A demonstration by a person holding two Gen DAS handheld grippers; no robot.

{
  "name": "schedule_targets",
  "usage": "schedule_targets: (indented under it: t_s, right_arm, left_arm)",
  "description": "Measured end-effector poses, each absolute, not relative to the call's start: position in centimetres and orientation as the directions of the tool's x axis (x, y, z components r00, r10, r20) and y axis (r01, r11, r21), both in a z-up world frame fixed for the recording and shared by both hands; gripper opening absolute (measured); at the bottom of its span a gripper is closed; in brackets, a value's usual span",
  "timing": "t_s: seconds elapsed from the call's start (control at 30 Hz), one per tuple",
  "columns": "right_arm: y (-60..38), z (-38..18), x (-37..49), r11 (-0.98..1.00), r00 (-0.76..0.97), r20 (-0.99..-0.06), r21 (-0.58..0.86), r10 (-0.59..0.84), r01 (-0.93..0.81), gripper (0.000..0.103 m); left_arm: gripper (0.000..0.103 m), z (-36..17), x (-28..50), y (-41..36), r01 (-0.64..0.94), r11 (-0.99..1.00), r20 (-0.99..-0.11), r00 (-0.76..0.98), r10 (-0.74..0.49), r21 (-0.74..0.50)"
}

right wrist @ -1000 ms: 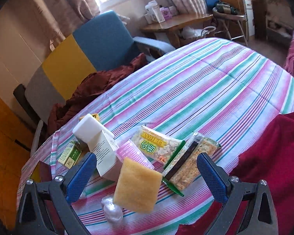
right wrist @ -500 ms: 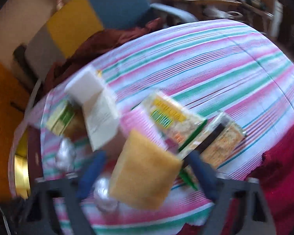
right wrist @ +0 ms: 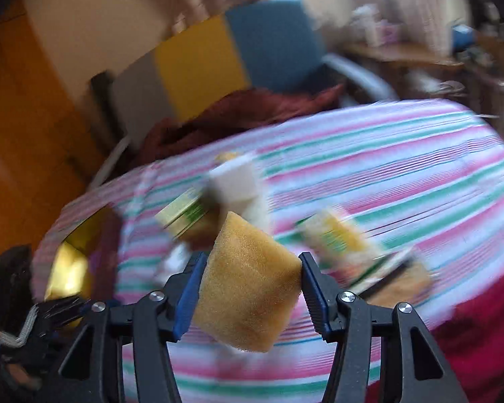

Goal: Organize objects
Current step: 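Grasp a second yellow sponge with the right tool while the left tool grasps a plastic-wrapped ball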

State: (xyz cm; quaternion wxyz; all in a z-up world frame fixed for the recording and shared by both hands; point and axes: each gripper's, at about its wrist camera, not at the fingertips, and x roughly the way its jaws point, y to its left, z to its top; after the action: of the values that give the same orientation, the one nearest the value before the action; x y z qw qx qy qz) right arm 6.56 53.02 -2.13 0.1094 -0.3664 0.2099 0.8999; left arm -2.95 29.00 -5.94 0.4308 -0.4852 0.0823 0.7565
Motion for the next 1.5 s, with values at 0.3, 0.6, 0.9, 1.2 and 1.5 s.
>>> schedule_targets:
  t_s: [0.3,0.6,0.9,1.2,1.5]
  right_arm:
    - [57.7,-3.0,8.9,-0.732,-0.667,-0.725,0.36,0.171,-0.578,0.057]
    - [58.0,-3.0,9.0,-0.729,-0.681,-0.716,0.384,0.152,-0.567,0.057]
    - [57.6,-2.7,8.9,-0.742,-0.695,-0.707,0.395,0.131,-0.542,0.058]
    - [57.1,-2.9,8.6,-0.765,-0.693,-0.709,0.373,0.131,-0.526,0.058]
    - [54.4,-1.5,7.9,-0.846,-0.761,-0.644,0.363,0.076,-0.391,0.058]
  left_arm:
    - [0.058,-4.6,-2.0,32.9,-0.798,-0.529,-0.787,-0.118,0.606,-0.288]
    - [0.058,-6.2,0.1,38.0,-0.857,-0.462,-0.82,-0.087,0.566,-0.228]
    - [0.058,-9.5,0.0,40.5,-0.849,-0.477,-0.858,-0.057,0.51,-0.227]
    - [0.043,-10.9,-0.8,39.6,-0.825,-0.507,-0.841,-0.074,0.536,-0.251]
    - [0.043,-7.1,-1.6,32.6,-0.764,-0.606,-0.81,-0.202,0.551,-0.221]
